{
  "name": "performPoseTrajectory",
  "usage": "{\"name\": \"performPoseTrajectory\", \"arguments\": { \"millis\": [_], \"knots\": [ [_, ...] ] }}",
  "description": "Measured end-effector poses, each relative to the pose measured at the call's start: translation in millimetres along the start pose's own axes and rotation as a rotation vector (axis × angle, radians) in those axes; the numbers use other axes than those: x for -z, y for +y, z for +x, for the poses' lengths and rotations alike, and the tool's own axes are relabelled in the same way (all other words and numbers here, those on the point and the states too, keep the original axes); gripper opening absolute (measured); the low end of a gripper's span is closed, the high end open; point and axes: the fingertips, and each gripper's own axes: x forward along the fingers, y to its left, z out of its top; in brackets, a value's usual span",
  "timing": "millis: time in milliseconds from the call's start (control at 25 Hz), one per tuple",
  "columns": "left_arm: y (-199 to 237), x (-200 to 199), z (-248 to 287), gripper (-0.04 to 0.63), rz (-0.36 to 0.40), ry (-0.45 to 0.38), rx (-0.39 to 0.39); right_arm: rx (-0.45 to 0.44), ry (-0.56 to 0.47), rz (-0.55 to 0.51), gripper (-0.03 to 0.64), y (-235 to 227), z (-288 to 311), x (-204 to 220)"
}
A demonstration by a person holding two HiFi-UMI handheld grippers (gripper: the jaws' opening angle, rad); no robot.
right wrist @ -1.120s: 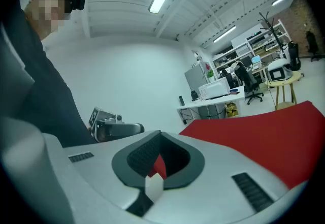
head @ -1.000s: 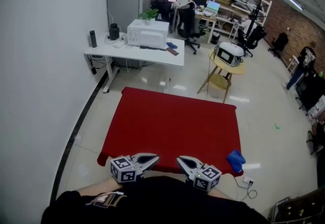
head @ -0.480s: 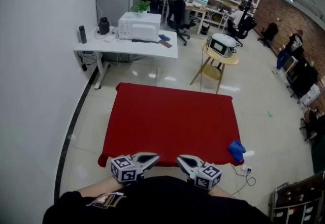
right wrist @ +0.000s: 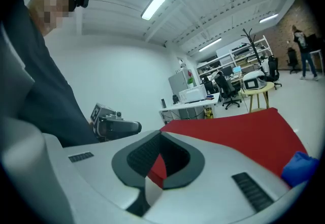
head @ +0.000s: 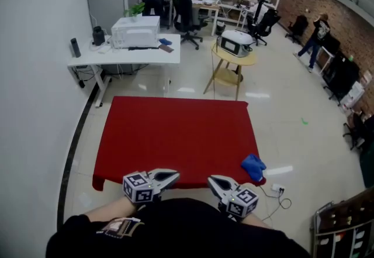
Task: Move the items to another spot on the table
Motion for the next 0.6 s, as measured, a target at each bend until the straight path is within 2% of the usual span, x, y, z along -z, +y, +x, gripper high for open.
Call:
{"name": "performPoseTrajectory", "arguments": {
  "millis": [160, 320, 480, 600],
  "knots": [
    [-41, 15, 85, -0.008, -0.032, -0.017, -0.008, -0.013, 0.024, -0.013, -0.008, -58, -73, 4],
    [-79, 26, 164, -0.008, -0.044, 0.033, 0.023, 0.001, 0.027, 0.001, -0.008, -106, -142, 0],
    [-86, 29, 221, -0.008, 0.003, 0.087, 0.024, 0.046, 0.012, 0.010, -0.008, -137, -183, -1],
    [-83, 39, 261, -0.008, 0.076, 0.164, 0.050, 0.085, -0.015, 0.035, -0.008, -158, -195, 1]
  ]
}}
